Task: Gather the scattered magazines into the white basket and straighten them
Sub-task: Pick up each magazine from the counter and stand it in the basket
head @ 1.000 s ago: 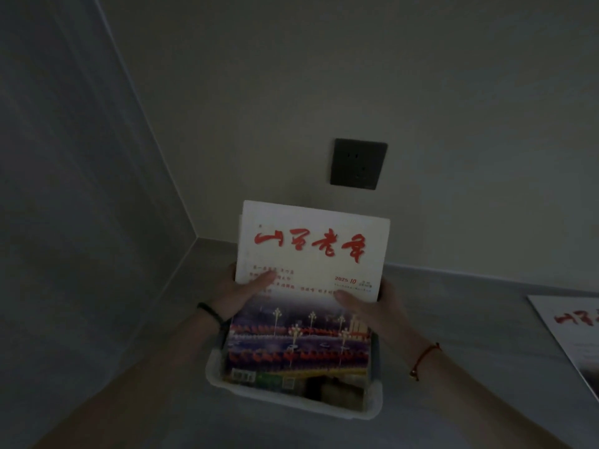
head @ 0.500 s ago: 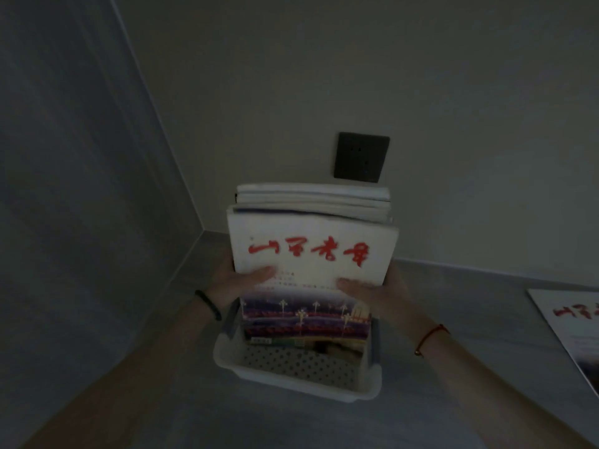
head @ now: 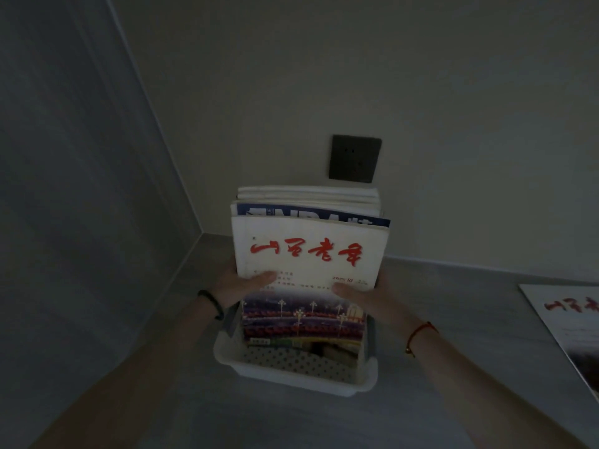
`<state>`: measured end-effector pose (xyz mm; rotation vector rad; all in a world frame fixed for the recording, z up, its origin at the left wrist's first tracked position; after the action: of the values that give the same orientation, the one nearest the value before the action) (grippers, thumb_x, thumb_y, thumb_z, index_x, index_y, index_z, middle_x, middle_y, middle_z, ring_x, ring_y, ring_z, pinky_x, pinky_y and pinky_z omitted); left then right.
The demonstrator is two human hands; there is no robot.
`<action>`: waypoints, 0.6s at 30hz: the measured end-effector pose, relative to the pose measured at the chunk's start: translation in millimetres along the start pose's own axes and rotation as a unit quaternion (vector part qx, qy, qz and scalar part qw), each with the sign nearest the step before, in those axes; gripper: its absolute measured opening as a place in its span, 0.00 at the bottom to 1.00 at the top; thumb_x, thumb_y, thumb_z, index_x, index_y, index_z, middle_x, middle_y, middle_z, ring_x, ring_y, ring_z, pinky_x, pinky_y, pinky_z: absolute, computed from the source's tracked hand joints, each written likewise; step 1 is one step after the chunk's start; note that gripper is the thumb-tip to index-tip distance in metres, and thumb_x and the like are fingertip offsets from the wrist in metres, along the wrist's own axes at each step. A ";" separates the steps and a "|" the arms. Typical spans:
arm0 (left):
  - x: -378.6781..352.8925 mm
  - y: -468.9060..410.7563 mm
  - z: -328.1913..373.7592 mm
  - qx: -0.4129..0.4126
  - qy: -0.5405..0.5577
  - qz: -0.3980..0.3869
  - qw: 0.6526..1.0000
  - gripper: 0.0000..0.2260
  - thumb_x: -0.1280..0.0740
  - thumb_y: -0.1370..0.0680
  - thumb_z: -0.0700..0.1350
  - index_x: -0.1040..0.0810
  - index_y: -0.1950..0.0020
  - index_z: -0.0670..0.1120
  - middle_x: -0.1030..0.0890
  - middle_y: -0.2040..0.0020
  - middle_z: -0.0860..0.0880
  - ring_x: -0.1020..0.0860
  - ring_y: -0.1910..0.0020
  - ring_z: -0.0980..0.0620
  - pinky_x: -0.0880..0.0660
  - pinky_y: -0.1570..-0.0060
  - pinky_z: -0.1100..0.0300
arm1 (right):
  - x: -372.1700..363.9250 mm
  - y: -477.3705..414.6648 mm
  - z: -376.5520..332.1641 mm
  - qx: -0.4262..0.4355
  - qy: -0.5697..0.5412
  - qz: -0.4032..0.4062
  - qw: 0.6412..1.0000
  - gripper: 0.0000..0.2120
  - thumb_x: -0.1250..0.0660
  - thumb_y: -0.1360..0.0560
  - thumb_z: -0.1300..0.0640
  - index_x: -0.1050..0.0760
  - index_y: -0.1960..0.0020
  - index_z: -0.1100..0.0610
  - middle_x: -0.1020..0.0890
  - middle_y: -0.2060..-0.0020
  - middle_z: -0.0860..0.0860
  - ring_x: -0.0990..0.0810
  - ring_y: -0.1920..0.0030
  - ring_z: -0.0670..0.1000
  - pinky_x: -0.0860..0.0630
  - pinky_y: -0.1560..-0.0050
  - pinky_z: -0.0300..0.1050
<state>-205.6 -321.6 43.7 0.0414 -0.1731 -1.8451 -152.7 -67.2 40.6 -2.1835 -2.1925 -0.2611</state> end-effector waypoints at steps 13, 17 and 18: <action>-4.5 -1.1 -8.8 0.018 -0.053 0.005 0.998 0.16 0.28 0.31 0.38 0.25 0.52 0.57 0.20 0.55 0.58 0.22 0.56 0.60 0.22 0.62 0.66 | 0.5 3.1 26.5 -0.032 0.039 -0.051 0.997 0.36 0.22 0.40 0.63 0.32 0.36 0.55 0.21 0.44 0.47 0.24 0.41 0.47 0.20 0.54 0.37; -3.8 -2.6 -11.3 0.004 -0.066 0.010 0.998 0.19 0.28 0.32 0.35 0.26 0.53 0.58 0.18 0.63 0.64 0.21 0.62 0.68 0.23 0.68 0.71 | 1.2 6.3 23.9 -0.042 0.023 -0.062 0.997 0.37 0.23 0.39 0.66 0.35 0.35 0.56 0.22 0.41 0.52 0.25 0.38 0.52 0.21 0.44 0.55; -3.7 -2.6 -11.4 -0.002 -0.072 0.007 0.997 0.19 0.29 0.32 0.35 0.27 0.52 0.58 0.17 0.64 0.65 0.20 0.62 0.69 0.23 0.68 0.72 | 1.9 7.1 22.3 -0.037 0.027 -0.065 0.997 0.37 0.23 0.39 0.66 0.36 0.34 0.56 0.23 0.41 0.52 0.25 0.38 0.52 0.21 0.45 0.54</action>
<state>-205.7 -318.4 31.8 -0.0967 -0.2698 -1.8342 -143.6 -62.1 19.6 -2.0444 -2.3350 -0.4087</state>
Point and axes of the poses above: each hand's wrist, its own y-axis away from the middle knuckle, its own x-axis out of the back of the hand, z = x × y, the point moved 4 cm from there along -y, towards the middle knuckle
